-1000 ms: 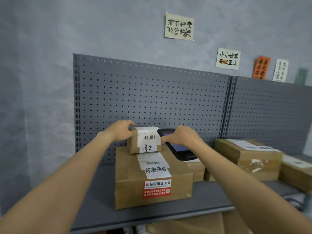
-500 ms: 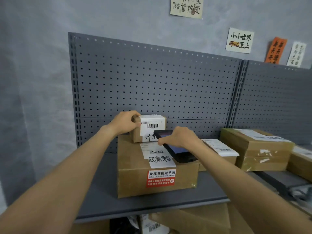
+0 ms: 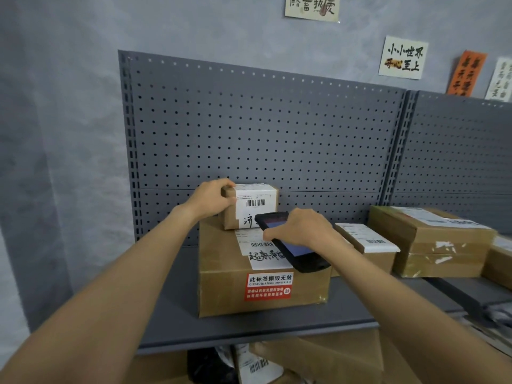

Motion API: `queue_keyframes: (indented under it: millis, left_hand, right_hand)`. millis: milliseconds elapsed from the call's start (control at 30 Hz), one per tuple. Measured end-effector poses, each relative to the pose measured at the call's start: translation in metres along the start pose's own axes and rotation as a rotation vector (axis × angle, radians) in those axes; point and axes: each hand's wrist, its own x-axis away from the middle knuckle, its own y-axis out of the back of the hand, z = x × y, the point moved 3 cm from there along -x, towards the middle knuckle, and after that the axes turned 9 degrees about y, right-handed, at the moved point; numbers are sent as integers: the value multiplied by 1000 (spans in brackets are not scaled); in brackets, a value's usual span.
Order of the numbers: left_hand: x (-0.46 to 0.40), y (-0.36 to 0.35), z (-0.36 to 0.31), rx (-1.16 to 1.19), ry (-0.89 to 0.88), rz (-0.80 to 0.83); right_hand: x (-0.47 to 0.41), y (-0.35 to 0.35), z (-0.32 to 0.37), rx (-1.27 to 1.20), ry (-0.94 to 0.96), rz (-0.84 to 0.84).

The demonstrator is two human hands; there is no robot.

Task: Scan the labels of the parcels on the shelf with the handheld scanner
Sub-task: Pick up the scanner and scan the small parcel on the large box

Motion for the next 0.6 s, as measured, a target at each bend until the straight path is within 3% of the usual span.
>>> queue_keyframes:
  millis: [600]
  left_hand:
    - [-4,-3,-5,49,61,48]
  right_hand:
    - [16,3,-9,-11,2,-4]
